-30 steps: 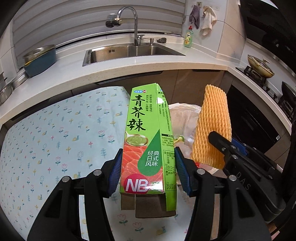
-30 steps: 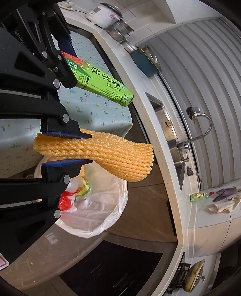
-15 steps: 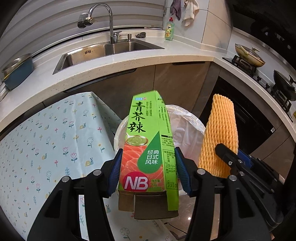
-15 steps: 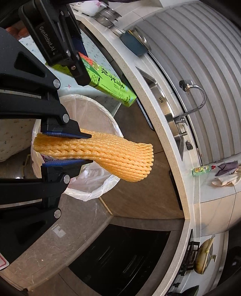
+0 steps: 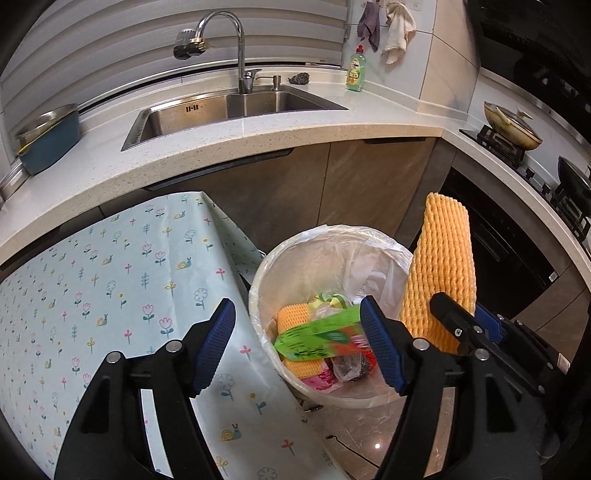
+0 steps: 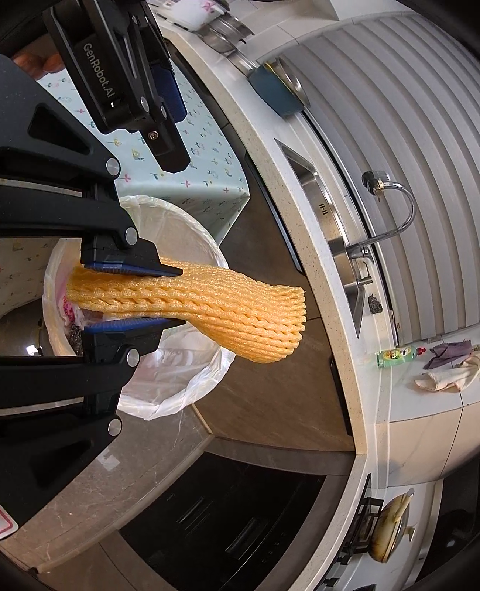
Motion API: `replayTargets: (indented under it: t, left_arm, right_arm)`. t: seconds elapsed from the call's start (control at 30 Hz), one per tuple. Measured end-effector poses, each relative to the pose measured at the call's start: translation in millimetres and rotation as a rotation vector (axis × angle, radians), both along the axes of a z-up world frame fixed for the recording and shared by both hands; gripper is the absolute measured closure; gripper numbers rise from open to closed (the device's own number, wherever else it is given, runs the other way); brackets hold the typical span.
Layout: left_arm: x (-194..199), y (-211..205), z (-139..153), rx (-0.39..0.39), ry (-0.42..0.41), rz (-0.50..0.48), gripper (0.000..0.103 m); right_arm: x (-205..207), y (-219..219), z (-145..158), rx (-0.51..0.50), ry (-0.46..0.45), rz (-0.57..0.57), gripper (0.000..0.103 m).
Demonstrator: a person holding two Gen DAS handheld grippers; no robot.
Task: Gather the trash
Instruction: 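Carry the carton and mesh over the bin while opening the left gripper to drop the carton, then open the right gripper over the bin to drop the orange mesh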
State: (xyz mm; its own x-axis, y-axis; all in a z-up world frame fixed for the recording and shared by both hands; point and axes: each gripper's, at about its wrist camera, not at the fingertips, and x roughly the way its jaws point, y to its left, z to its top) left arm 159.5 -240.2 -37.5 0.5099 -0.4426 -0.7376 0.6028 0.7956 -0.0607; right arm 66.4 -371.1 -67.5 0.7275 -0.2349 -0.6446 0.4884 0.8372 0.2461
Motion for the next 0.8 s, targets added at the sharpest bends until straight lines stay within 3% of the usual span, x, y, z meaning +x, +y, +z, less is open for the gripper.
replayTargets:
  t: [0.6,0.7,0.8]
  left_arm:
    - [14,33,2,-0.004,-0.014,0.079,0.037]
    - [15,36,2,-0.002,-0.016,0.087,0.036]
    - [16,39,2,-0.001,-0.019,0.097,0.033]
  right_arm:
    - [30,11,-5,-0.003,0.025,0.042,0.081]
    - [36,14,-4,-0.013,0.028,0.051,0.077]
    - [40,17,-1,-0.029,0.022,0.051,0.066]
